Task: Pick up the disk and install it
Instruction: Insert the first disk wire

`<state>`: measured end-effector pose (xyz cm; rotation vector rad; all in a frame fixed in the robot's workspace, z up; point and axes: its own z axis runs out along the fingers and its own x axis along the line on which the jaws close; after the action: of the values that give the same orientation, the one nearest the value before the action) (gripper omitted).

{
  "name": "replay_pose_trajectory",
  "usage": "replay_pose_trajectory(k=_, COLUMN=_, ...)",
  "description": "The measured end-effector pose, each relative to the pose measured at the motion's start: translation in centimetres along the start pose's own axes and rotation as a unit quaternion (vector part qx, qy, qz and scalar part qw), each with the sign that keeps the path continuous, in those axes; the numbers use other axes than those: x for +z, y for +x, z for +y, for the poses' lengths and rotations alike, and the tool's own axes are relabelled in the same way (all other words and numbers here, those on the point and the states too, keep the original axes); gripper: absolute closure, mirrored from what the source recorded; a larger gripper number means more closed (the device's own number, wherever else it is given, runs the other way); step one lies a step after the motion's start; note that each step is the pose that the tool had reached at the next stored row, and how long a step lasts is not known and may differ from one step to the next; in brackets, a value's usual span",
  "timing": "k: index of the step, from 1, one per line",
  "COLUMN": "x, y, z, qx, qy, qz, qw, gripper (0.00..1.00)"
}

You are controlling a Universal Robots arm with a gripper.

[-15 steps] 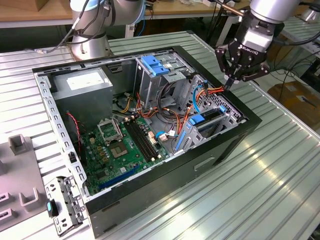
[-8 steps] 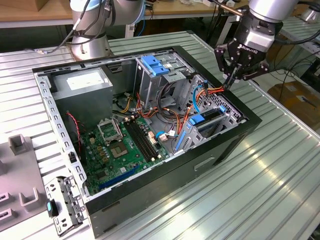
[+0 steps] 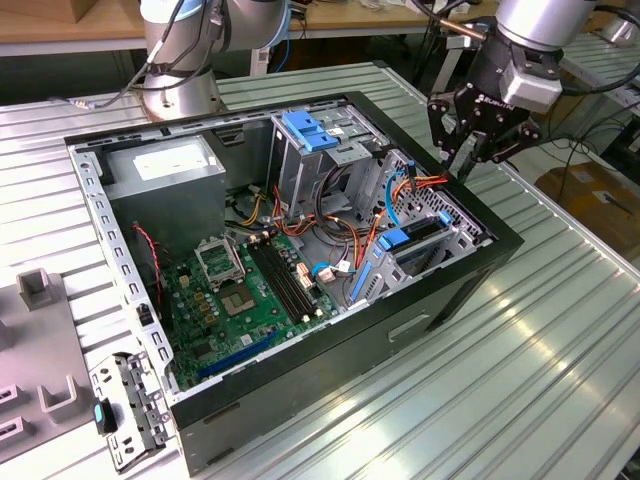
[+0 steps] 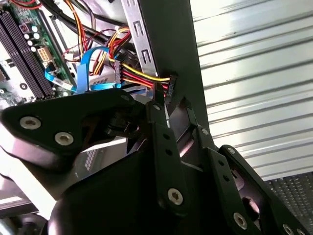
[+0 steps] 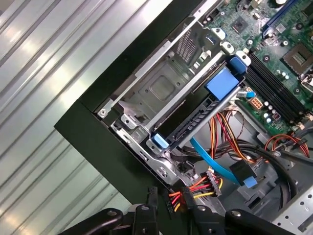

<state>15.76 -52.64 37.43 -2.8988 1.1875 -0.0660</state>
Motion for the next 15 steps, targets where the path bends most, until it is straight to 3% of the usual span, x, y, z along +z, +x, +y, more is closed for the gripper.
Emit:
replay_pose_trajectory(k=7, x=0.33, y=0.02, z=-0.22, qx=-0.038, qy=0.0011, qz=-0.0002, qw=0.99929, gripper=0.67)
replay_pose_trajectory(k=15, x=0.94, y=0.06, z=-0.56, qx=-0.077, qy=0.0025, qz=-0.0011, qw=0.99705, gripper=0.67)
